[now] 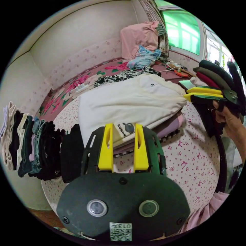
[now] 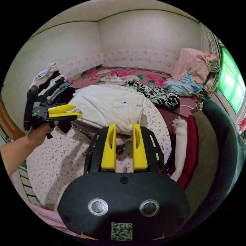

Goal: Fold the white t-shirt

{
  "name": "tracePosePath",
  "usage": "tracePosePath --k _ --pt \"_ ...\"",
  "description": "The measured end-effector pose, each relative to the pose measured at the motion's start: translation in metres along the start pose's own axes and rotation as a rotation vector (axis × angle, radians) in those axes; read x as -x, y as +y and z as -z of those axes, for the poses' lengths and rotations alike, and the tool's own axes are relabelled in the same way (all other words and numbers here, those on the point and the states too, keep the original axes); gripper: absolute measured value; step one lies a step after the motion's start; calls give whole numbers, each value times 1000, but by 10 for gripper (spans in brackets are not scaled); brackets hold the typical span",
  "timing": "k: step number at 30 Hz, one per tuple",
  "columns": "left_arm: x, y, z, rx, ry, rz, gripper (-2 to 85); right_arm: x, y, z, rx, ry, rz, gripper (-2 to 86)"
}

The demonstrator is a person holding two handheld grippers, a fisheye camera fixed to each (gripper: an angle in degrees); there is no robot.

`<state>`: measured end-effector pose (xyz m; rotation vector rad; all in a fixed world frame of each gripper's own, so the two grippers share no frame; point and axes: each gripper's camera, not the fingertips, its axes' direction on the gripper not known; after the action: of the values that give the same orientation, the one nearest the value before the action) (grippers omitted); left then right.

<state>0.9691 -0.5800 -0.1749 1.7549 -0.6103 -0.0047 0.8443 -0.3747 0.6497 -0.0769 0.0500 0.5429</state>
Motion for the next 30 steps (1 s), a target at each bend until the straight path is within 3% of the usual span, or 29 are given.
tracePosePath --k 4,9,13,17,22,27,30 --pt "14 14 2 -39 21 -2 71 6 -20 -31 150 -64 -38 47" --pt "38 32 27 -71 101 -35 12 38 -24 6 101 -57 64 16" --pt "74 52 69 -198 208 73 6 75 -29 87 -102 -172 165 10" --pt "127 90 163 -492 380 195 4 112 -29 182 -351 -271 226 7" --pt "160 140 269 -760 556 94 3 174 -7 336 -740 -326 337 5" --pt "180 210 361 -1022 715 -86 3 221 32 446 -988 -304 397 4" --pt "188 243 380 -1038 791 -179 3 249 60 488 -1079 -217 410 3"
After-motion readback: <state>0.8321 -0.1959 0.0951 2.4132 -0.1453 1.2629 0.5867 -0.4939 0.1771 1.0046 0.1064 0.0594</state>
